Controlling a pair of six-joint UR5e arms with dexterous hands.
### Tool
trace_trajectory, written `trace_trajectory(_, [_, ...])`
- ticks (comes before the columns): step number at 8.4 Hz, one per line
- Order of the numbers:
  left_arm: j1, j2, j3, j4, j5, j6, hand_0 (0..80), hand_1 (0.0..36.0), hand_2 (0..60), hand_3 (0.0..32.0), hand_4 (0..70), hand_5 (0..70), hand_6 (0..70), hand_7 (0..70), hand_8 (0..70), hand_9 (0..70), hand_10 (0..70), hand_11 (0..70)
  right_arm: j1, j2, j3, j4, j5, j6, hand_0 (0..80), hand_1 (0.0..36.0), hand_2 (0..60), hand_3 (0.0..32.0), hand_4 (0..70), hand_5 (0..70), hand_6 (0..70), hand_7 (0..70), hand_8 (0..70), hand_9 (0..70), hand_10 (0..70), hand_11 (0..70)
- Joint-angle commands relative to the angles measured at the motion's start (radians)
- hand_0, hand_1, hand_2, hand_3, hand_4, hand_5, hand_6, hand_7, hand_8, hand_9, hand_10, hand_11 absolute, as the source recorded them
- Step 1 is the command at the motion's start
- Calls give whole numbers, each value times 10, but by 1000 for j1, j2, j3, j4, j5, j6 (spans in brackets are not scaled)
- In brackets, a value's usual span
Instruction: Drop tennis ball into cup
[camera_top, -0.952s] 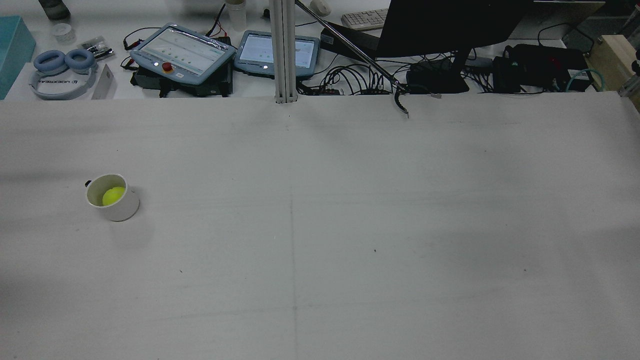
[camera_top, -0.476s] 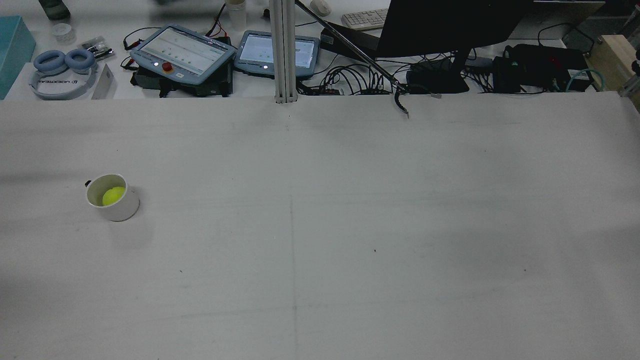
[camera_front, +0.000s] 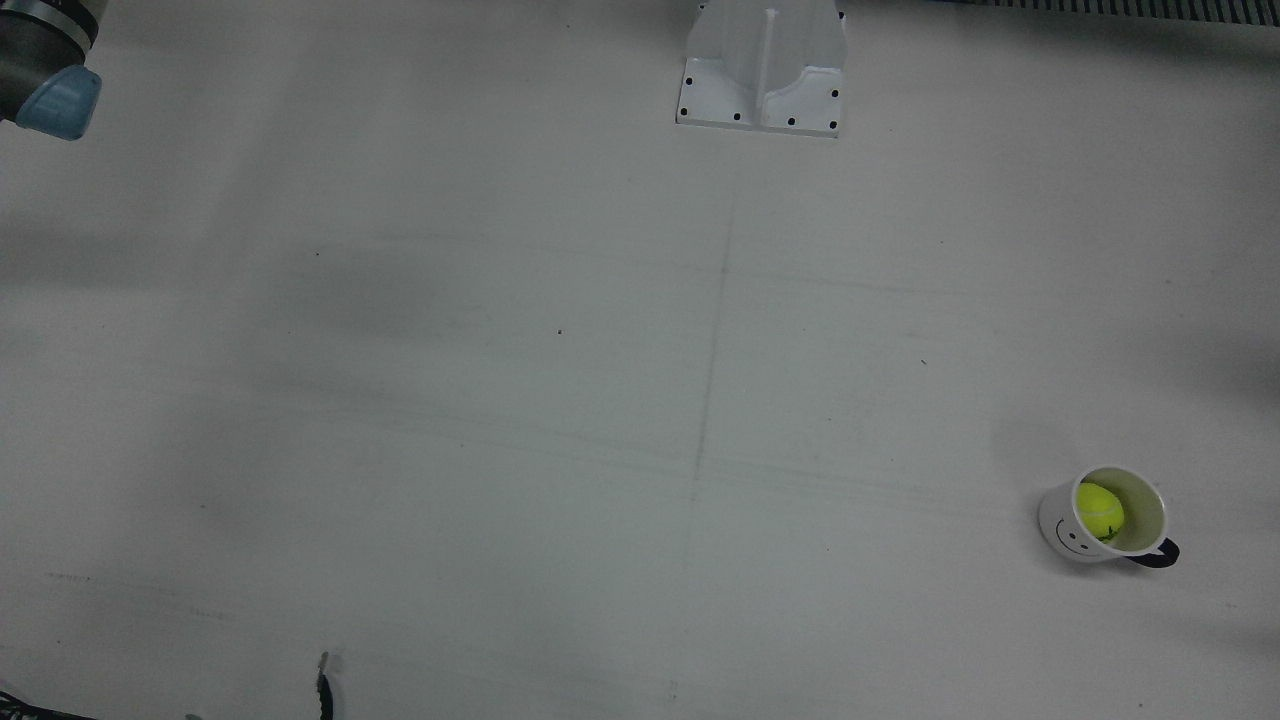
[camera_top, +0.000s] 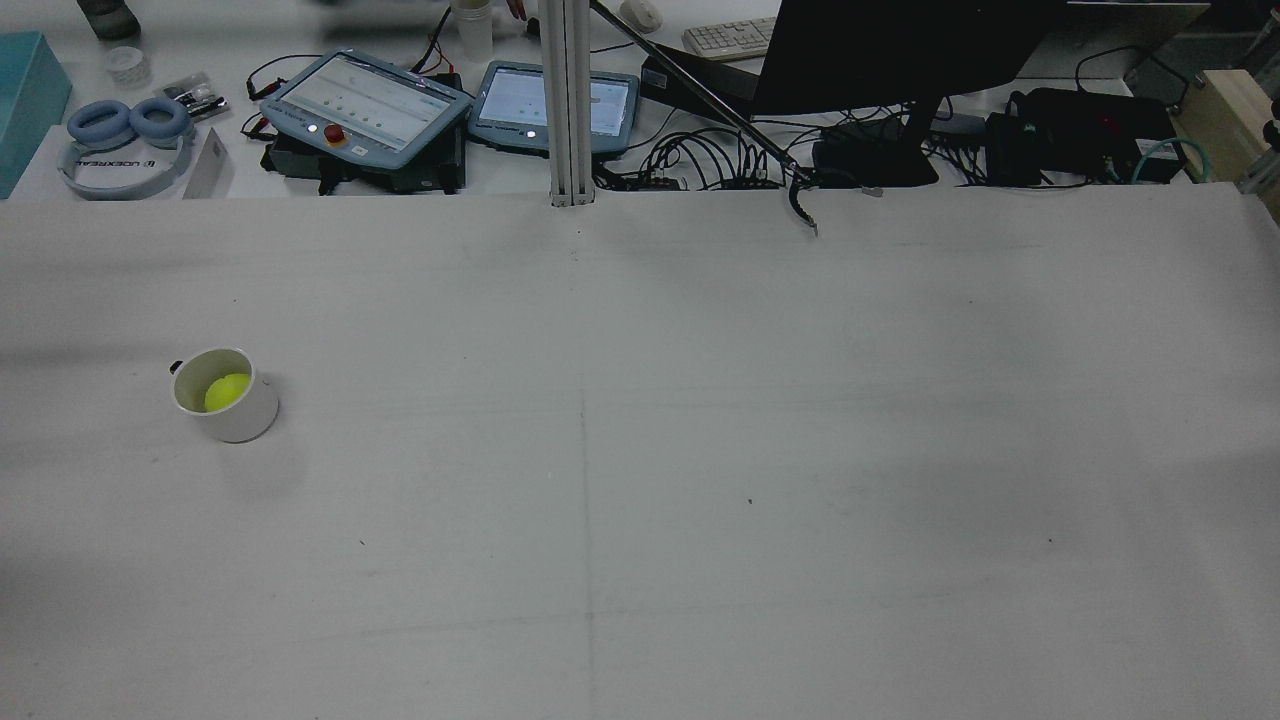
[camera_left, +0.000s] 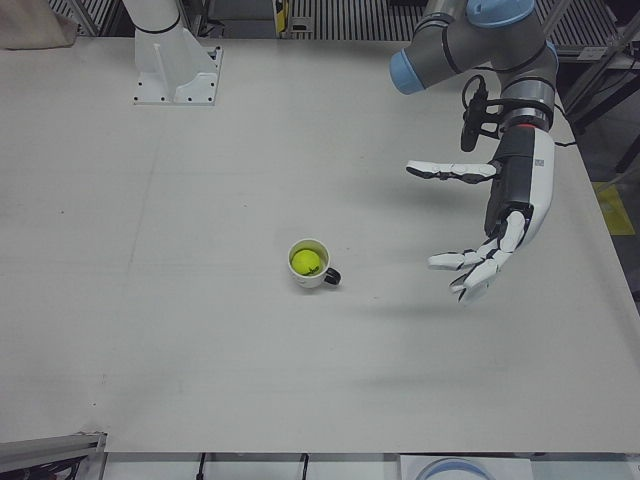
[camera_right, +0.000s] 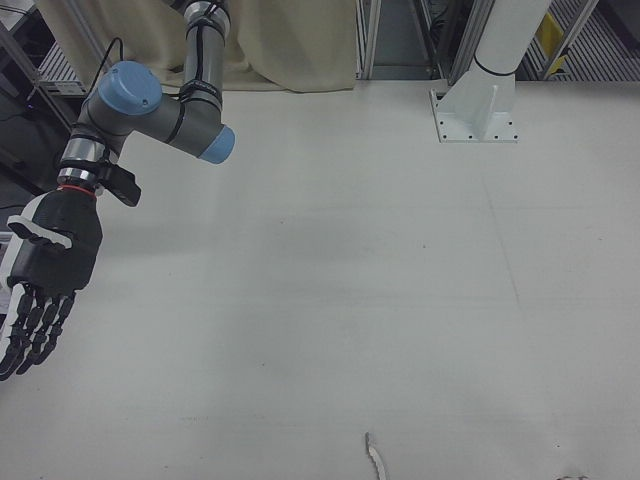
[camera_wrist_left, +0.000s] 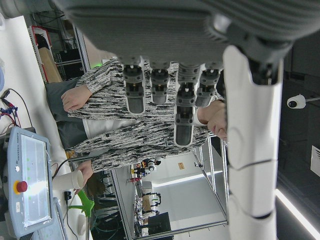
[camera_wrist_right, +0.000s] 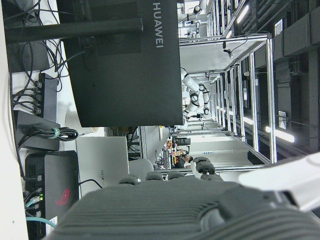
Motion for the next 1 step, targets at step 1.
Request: trace_trajectory(1, [1, 1, -7, 0, 0, 0, 641, 232, 2, 0, 141, 165, 473, 201, 154, 141, 139, 229, 0, 1, 0, 1, 0, 0, 0, 0, 0, 0, 0, 0, 0, 0, 0, 0, 0, 0])
